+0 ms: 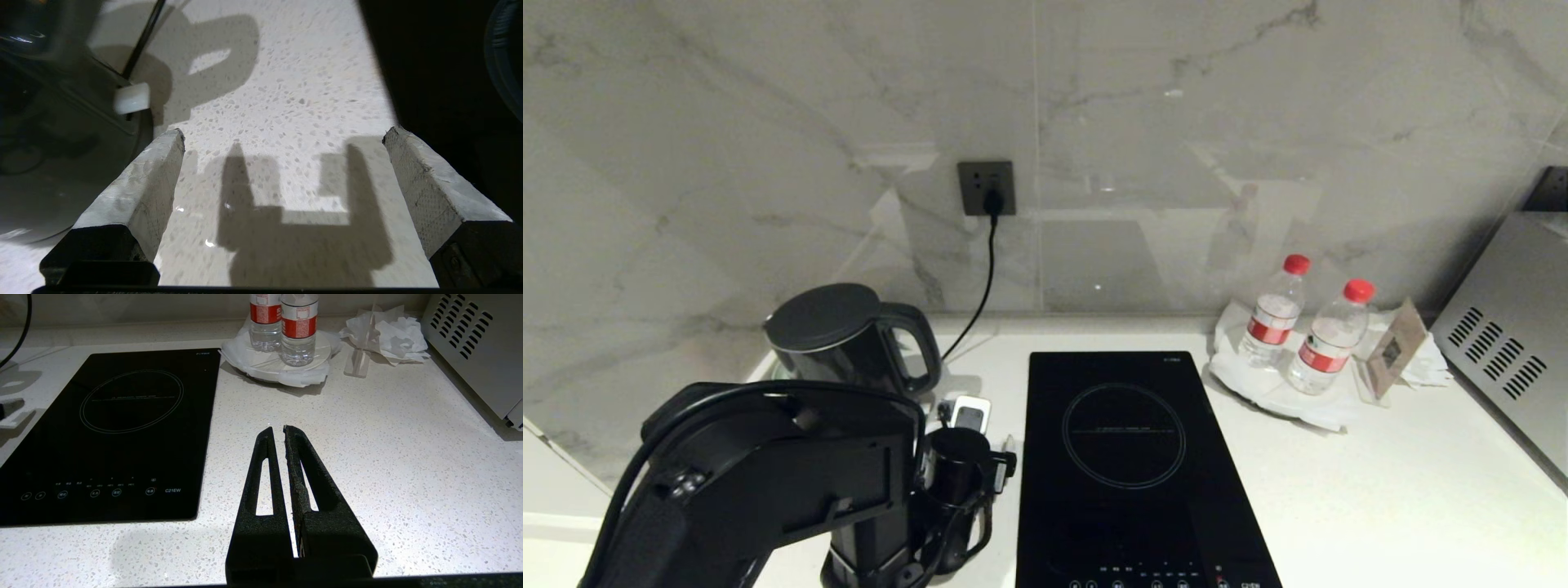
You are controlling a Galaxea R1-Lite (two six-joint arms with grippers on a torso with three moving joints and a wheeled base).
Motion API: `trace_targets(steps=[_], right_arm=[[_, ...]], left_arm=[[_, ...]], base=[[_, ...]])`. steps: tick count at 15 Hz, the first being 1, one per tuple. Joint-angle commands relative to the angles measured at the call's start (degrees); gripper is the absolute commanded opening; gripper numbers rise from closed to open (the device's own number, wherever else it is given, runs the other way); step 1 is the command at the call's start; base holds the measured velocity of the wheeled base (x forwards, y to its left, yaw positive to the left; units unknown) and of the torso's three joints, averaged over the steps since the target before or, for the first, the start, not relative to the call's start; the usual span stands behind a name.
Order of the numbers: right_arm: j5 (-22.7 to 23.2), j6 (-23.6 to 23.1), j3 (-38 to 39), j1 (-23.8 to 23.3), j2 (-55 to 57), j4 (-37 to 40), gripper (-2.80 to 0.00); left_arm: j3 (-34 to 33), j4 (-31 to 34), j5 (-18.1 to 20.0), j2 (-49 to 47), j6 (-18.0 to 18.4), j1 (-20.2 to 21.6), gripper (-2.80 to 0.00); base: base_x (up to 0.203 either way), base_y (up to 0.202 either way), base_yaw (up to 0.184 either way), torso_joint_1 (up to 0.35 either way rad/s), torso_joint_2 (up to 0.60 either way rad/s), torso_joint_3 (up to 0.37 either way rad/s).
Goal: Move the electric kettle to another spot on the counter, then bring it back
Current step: Pick up the kettle
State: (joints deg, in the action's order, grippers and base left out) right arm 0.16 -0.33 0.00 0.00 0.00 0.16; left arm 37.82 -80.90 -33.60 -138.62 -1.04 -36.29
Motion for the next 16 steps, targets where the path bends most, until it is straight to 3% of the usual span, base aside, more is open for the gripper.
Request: trace_targets(steps=[1,7,13,16], right_arm=[[0.02,-0.02,0.00,0.00,0.02,0.01,-2.80],[0.02,-0.02,0.00,0.00,0.05,0.01,-2.80],[0.02,-0.02,0.00,0.00,0.00,0.01,-2.80],[0.02,-0.02,0.00,0.00,0.02,0.01,-2.80]], left_arm=[[-4.44,-1.23,-0.33,6.65,-0.11,-1.81,0.00],[-9.32,-1.06,-0.67,19.95,-0.27,-3.53,0.00],[-3.75,5.02,-0.77,21.65,-0.30,-3.35,0.00],[1.02,5.80,-0.77,17.92,-0.33,-0.94,0.00]], base=[[0.000,0.000,0.000,0.000,0.00,0.000],[0.000,0.000,0.000,0.000,0.00,0.000],[0.000,0.000,0.000,0.000,0.00,0.000],[0.000,0.000,0.000,0.000,0.00,0.000]])
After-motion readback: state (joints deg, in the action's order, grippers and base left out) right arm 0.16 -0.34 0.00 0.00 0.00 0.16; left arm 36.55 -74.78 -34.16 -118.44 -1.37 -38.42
